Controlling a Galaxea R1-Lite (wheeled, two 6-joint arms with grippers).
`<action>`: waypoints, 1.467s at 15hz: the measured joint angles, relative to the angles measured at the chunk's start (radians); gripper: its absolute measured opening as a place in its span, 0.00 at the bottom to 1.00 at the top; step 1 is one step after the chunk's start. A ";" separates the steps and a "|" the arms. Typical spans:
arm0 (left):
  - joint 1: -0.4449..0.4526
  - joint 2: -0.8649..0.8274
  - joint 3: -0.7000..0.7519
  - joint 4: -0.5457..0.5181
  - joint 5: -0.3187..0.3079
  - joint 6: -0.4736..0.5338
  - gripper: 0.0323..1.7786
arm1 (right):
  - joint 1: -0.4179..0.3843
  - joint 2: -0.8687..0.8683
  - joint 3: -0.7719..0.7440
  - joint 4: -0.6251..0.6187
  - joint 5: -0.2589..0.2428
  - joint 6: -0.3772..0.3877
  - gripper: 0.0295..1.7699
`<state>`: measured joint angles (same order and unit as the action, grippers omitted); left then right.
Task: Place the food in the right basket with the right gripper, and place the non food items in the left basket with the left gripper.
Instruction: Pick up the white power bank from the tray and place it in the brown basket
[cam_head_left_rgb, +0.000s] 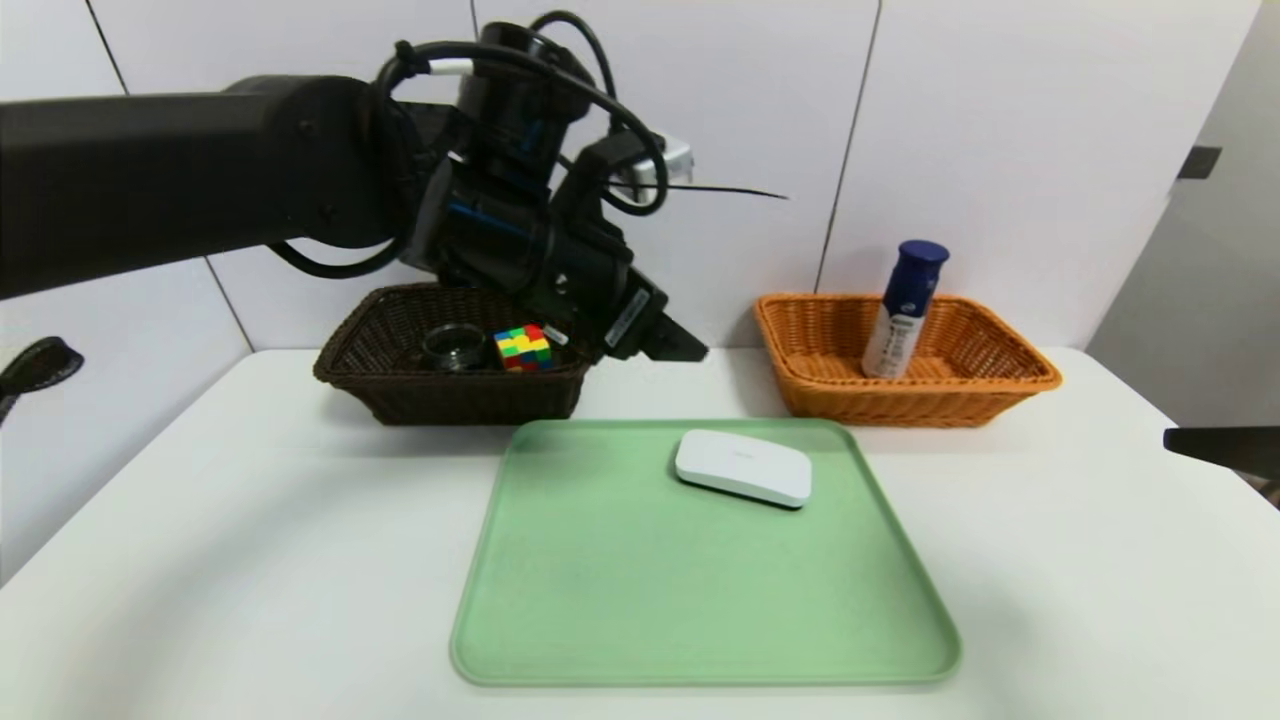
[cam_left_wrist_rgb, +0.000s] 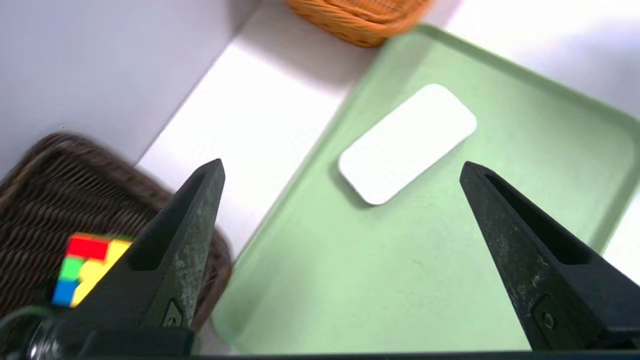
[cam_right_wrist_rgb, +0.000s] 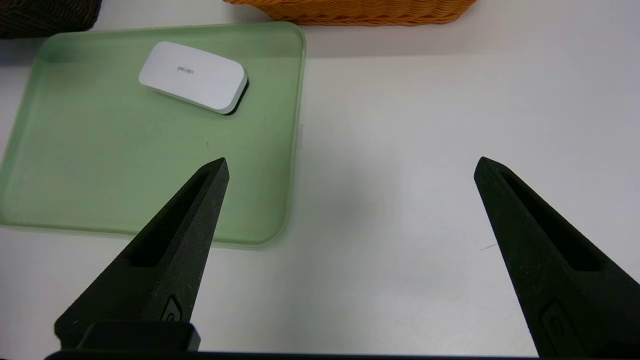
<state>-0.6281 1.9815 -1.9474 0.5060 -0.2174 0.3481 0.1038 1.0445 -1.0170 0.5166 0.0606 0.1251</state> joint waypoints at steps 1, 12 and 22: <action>-0.030 0.016 -0.001 0.003 0.000 0.041 0.94 | 0.000 -0.002 0.003 0.000 0.000 0.000 0.96; -0.114 0.201 -0.008 0.029 -0.182 0.319 0.95 | -0.001 -0.035 0.050 0.001 0.000 0.000 0.96; -0.031 0.319 -0.010 -0.173 -0.371 0.314 0.95 | 0.000 -0.052 0.110 -0.003 0.000 0.001 0.96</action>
<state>-0.6594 2.3004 -1.9574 0.3328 -0.5887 0.6619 0.1038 0.9923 -0.9068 0.5138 0.0606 0.1264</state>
